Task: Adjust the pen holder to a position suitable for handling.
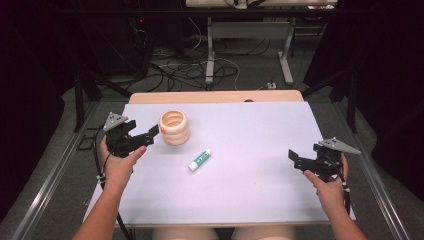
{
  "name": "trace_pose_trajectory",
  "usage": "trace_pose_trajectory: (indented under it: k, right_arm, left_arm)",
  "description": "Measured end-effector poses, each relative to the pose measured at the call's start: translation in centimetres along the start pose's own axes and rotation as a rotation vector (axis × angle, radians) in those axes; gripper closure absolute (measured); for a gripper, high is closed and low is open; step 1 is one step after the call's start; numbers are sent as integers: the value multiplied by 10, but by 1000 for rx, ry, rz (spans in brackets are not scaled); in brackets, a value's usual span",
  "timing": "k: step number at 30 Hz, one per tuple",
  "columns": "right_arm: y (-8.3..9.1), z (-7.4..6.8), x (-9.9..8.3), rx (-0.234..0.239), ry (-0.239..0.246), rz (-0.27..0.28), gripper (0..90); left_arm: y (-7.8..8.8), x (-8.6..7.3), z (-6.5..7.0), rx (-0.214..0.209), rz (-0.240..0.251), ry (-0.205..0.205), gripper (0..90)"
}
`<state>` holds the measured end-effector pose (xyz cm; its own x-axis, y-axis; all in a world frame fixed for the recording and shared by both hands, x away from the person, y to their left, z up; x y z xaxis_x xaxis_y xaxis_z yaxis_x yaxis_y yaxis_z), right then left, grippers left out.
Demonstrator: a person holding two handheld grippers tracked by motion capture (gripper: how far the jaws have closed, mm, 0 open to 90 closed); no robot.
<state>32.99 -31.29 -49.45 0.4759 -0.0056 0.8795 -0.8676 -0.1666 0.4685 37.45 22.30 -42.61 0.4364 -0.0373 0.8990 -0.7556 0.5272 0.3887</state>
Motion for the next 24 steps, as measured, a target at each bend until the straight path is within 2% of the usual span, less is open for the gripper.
trace_pose_trajectory:
  k: [7, 13, 18, 21, 23, 24]
  right_arm:
    - [-2, 0, -1, 3, -8, 11, 29]
    - [-2, 0, -1, 6, -8, 5, 30]
    - [-1, 2, -1, 2, -5, -2, 42]
    - [-1, 1, -1, 9, -17, -5, 42]
    - [-2, 2, -1, 6, -8, 4, 42]
    - [-3, 2, -2, 6, -7, 2, 43]
  left_arm:
    - [-19, 15, -8, 2, -24, 26, 149]
    - [-33, 22, -16, 14, -44, 50, 158]
    - [-52, 28, -25, 25, -99, 79, 160]
    - [-61, 28, -29, 36, -116, 86, 160]
    - [-64, 28, -30, 38, -123, 85, 160]
    - [-69, 28, -31, 55, -136, 82, 160]
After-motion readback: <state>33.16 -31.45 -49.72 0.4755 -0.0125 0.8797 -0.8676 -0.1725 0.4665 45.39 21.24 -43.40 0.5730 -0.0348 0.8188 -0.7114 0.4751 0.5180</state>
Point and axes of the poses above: each handheld gripper's, and its own axes: y roughly backward along the jaws, x roughly out of its top, z roughly to its right, the point moved 1 cm from there along -y, roughly forward along the jaws, and after that the axes turned 8 degrees about -x, right-handed, at the moved point
